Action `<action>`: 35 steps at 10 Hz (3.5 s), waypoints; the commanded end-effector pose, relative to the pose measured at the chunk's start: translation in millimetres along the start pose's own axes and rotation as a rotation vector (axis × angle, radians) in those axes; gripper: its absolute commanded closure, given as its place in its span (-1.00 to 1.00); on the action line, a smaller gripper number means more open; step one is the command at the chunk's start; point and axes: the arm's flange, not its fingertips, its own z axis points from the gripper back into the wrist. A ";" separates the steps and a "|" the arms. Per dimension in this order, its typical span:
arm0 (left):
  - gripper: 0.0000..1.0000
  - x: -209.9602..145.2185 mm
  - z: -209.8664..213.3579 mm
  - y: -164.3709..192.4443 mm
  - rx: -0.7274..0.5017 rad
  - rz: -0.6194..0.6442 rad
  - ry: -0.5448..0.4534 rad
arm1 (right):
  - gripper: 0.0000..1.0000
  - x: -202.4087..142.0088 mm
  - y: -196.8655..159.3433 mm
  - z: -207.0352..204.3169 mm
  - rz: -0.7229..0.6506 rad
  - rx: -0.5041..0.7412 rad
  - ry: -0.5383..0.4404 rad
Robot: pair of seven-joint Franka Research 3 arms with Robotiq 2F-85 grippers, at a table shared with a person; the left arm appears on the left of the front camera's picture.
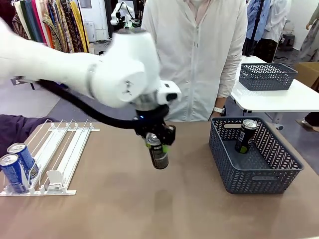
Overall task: Retrieve and store the cans from the dispenser.
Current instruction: Pick up the last remaining can from one row of the Automatic Can Dispenser and place it in the middle of the table, then pick up one can from the Automatic Can Dispenser and place it in the middle of the table.
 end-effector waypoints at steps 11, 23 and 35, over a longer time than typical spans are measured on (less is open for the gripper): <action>-1.00 60.7 -61.9 6.6 0.098 -0.022 0.183 | -1.00 -1.1 3.9 1.6 -0.006 -0.002 0.012; -1.00 -226.3 153.5 282.0 -0.676 0.407 -0.434 | -1.00 -1.1 3.9 1.6 -0.006 -0.002 0.012; -1.00 -373.4 94.7 361.5 -1.085 0.623 -0.631 | -1.00 -1.1 3.9 1.6 -0.006 -0.002 0.012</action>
